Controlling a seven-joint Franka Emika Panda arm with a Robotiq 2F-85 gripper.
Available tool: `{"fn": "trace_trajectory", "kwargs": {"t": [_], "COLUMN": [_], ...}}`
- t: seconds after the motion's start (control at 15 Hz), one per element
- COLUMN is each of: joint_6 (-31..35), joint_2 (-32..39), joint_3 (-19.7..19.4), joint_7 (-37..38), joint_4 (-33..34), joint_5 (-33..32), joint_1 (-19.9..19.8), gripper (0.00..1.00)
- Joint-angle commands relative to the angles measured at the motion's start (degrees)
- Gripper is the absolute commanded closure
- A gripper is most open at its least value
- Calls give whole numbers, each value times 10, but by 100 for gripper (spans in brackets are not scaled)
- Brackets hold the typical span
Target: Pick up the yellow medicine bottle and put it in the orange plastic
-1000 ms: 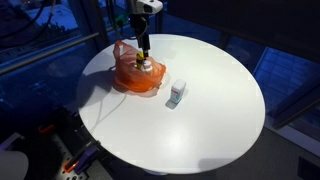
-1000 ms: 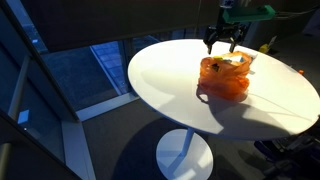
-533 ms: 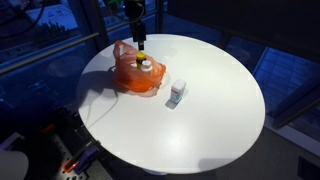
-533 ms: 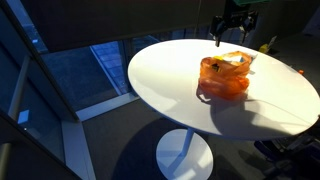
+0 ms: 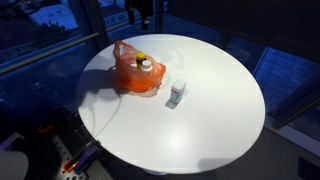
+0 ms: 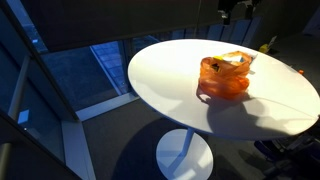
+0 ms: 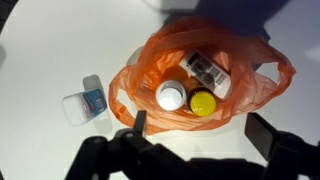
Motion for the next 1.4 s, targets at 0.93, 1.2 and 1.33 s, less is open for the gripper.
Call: {"fn": "trace_trajectory", "kwargs": {"t": [0.93,1.2,1.33], "joint_6": [-76,-65,-60], "joint_2": [-192,-226,-231], "joint_3": [12,14,15], "joint_7": [-95,-96,-92], "joint_4": [-66,-102,-112], "joint_5": [46,46,48], "joint_1": [-37,-39,-39], "gripper": [0,0,0]}}
